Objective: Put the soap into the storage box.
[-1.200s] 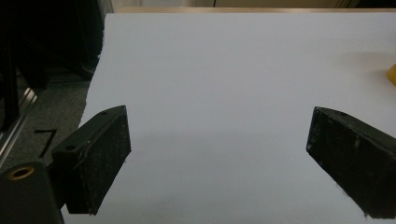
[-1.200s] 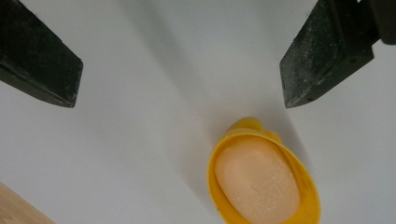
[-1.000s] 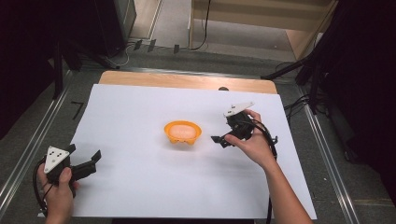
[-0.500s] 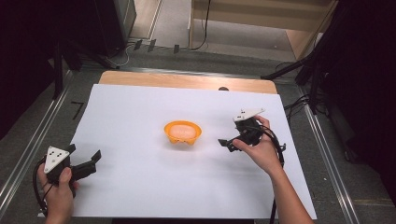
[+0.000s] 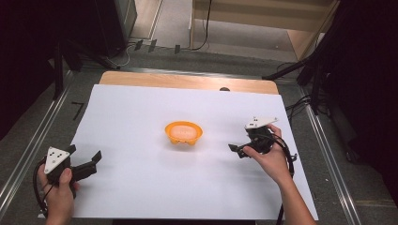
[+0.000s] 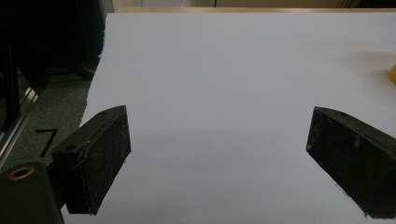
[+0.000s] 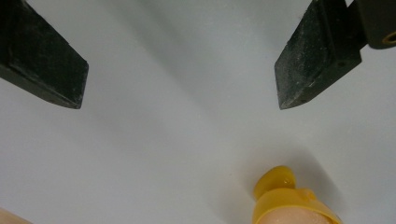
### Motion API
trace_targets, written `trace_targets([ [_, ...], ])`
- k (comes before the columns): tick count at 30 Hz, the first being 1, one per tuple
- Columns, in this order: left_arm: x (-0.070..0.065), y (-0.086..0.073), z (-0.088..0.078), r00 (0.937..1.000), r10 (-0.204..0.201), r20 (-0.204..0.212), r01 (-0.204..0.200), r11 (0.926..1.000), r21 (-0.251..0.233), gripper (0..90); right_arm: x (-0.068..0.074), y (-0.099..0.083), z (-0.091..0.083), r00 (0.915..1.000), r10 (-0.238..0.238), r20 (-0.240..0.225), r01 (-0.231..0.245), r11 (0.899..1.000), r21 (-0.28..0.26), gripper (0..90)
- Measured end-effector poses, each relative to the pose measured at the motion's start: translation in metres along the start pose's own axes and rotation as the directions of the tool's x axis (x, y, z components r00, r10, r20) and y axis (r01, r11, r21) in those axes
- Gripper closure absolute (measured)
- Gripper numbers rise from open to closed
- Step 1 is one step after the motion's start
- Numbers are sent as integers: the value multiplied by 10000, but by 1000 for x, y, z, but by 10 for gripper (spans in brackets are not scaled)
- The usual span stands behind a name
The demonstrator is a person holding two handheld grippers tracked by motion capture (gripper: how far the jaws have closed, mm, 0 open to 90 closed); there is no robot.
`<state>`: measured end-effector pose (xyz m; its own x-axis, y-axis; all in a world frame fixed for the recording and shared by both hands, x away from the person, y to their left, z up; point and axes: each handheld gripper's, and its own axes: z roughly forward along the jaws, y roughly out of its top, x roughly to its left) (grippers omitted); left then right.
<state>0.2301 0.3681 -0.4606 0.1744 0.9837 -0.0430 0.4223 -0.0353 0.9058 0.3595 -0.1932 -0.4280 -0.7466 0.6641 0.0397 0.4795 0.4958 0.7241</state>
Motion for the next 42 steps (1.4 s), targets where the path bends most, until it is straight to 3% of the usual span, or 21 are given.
trace_targets([
  [11,0,0,0,10000,19,-11,-19,10000,3,70,-4,-25,-13,9982,490,343,-483,9986,-227,32],
  [42,-1,0,0,10000,29,-28,-29,10000,-21,70,0,-77,-29,9899,1121,870,-1093,9933,-373,0],
])
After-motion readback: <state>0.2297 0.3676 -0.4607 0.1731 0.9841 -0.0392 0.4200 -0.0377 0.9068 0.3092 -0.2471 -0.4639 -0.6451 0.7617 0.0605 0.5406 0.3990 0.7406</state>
